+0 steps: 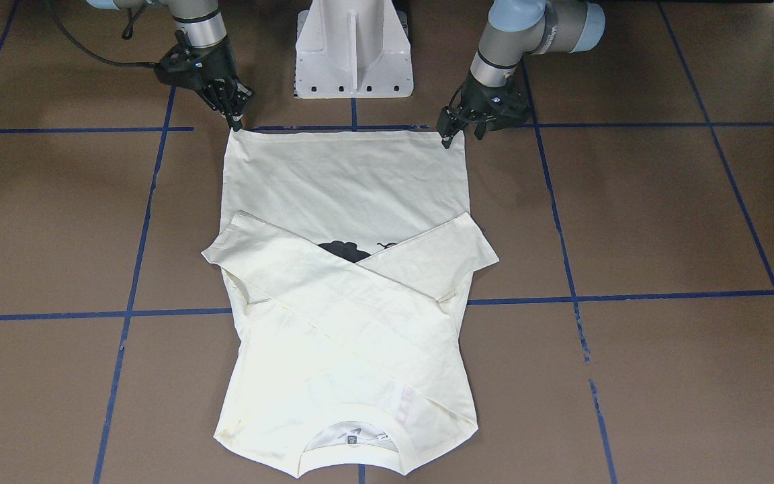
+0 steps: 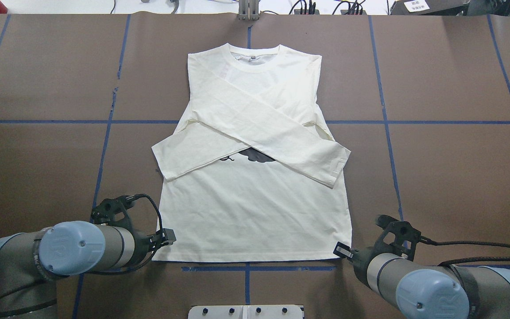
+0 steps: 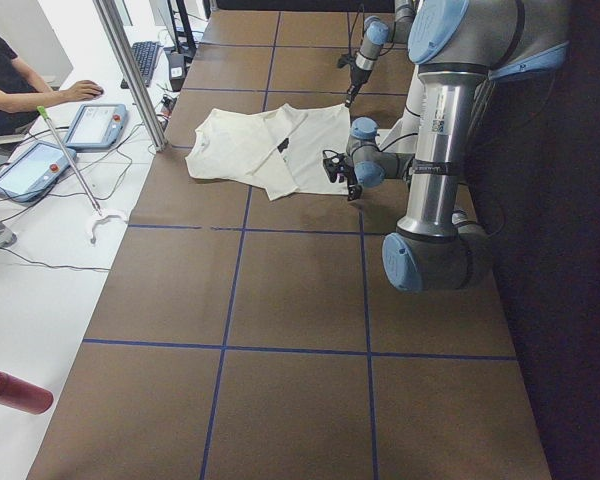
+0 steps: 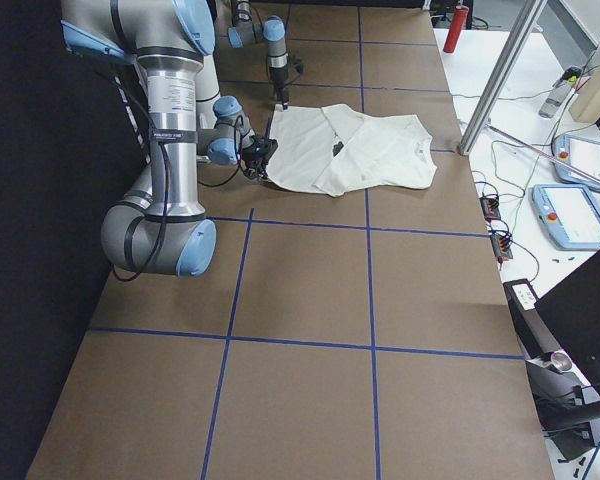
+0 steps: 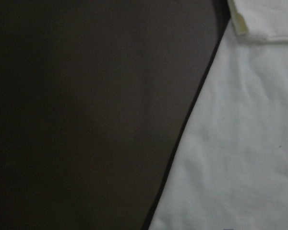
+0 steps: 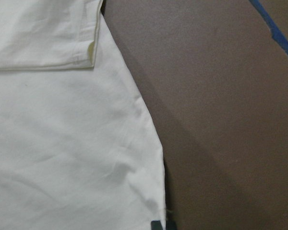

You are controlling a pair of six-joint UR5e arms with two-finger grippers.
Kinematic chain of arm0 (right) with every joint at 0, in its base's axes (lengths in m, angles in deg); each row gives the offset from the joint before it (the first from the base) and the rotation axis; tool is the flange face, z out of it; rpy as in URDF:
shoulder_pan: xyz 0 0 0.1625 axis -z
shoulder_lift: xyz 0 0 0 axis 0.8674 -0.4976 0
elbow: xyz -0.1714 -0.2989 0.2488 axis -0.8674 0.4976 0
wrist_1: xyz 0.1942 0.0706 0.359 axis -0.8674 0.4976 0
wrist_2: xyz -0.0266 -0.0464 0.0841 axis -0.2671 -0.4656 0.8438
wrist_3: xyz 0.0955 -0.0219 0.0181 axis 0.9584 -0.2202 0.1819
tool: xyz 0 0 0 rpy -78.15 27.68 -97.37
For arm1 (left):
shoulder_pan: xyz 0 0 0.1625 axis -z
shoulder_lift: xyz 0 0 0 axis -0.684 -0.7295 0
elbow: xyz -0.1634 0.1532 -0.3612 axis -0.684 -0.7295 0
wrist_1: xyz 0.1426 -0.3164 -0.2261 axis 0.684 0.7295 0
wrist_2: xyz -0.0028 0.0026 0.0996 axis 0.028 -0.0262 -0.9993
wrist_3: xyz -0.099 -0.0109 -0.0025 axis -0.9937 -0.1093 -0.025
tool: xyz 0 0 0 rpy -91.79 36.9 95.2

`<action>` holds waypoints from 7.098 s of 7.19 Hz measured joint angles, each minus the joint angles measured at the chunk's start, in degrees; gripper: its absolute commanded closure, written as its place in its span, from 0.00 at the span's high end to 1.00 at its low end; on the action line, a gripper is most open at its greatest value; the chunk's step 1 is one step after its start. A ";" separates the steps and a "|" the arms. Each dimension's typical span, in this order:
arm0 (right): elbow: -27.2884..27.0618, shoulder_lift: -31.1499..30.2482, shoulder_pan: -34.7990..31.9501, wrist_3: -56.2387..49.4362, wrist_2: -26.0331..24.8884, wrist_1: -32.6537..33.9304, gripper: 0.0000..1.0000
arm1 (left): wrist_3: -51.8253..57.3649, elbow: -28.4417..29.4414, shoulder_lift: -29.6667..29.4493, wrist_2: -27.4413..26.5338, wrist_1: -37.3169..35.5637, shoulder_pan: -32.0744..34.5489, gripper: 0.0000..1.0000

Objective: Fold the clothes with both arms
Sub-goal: 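Grasp the hem corners nearest the robot with both grippers, then lift the hem with both grippers and fold it toward the collar, then release the hem and move the right gripper to the folded shirt's side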

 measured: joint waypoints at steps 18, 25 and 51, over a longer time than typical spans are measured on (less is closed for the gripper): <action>-1.32 4.76 -13.63 -7.73 7.77 0.23 0.00 | 10.06 -10.38 -7.41 1.64 -20.08 8.06 0.00; 37.67 31.54 -36.63 -23.08 19.12 -1.92 0.00 | 23.43 25.90 -20.35 3.19 3.38 30.28 0.00; 26.68 18.36 -29.74 -14.19 24.56 -12.89 0.55 | 24.41 33.44 -22.68 -0.99 13.36 34.34 0.32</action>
